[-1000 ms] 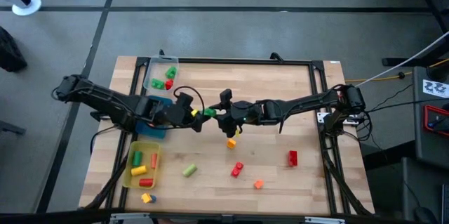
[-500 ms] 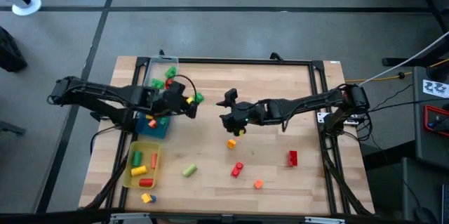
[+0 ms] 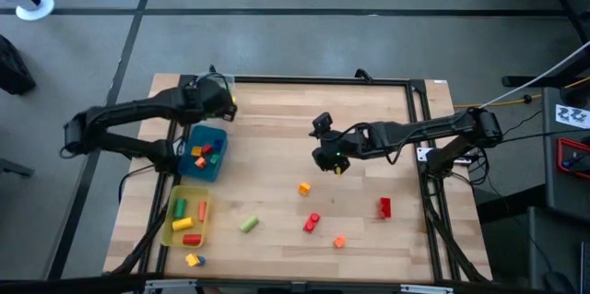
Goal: Sort blocks by size
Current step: Put the green 2 stud game piece into the transparent bin, then put the light green cylindrical block into the yellow bin
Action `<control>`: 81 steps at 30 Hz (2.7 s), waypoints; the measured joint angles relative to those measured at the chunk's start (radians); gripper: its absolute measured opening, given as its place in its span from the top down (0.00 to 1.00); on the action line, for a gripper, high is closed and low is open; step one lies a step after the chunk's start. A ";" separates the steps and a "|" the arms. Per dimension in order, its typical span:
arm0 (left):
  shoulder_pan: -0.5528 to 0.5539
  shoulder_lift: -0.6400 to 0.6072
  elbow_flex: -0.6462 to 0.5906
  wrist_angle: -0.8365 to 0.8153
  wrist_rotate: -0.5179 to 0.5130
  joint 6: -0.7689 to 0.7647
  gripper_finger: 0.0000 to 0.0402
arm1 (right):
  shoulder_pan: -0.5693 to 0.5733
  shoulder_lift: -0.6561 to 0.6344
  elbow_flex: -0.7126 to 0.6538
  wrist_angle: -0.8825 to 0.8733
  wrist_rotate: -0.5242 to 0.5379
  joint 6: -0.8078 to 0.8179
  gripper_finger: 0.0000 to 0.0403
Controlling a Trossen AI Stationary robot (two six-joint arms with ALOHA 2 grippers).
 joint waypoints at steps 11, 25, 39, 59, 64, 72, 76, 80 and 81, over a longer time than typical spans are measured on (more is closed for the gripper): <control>0.181 0.055 0.000 0.032 0.005 0.137 0.52 | 0.000 0.000 -0.003 -0.021 -0.008 0.002 0.35; 0.212 0.072 0.000 0.034 0.393 0.200 0.50 | 0.000 0.000 -0.003 -0.072 -0.008 0.010 0.35; -0.257 0.073 0.000 0.119 0.841 -0.075 0.51 | 0.000 0.000 -0.003 -0.106 -0.029 0.064 0.35; -0.869 0.429 0.001 0.465 0.713 -0.312 0.51 | 0.000 -0.013 -0.003 -0.172 -0.071 0.107 0.35; -0.882 0.513 0.001 0.566 0.737 -0.311 0.51 | 0.000 -0.096 -0.003 -0.283 -0.022 0.141 0.35; -0.888 0.595 0.001 0.582 0.739 -0.311 0.51 | 0.001 -0.261 -0.086 -0.327 0.034 0.271 0.35; -0.888 0.626 0.001 0.584 0.739 -0.306 0.51 | 0.001 -0.341 -0.222 -0.219 0.034 0.324 0.35; -0.887 0.633 0.003 0.582 0.740 -0.257 0.52 | 0.001 -0.376 -0.373 -0.012 0.007 0.352 0.35; -0.886 0.630 0.003 0.580 0.740 -0.255 0.52 | 0.001 -0.376 -0.408 0.047 -0.012 0.353 0.35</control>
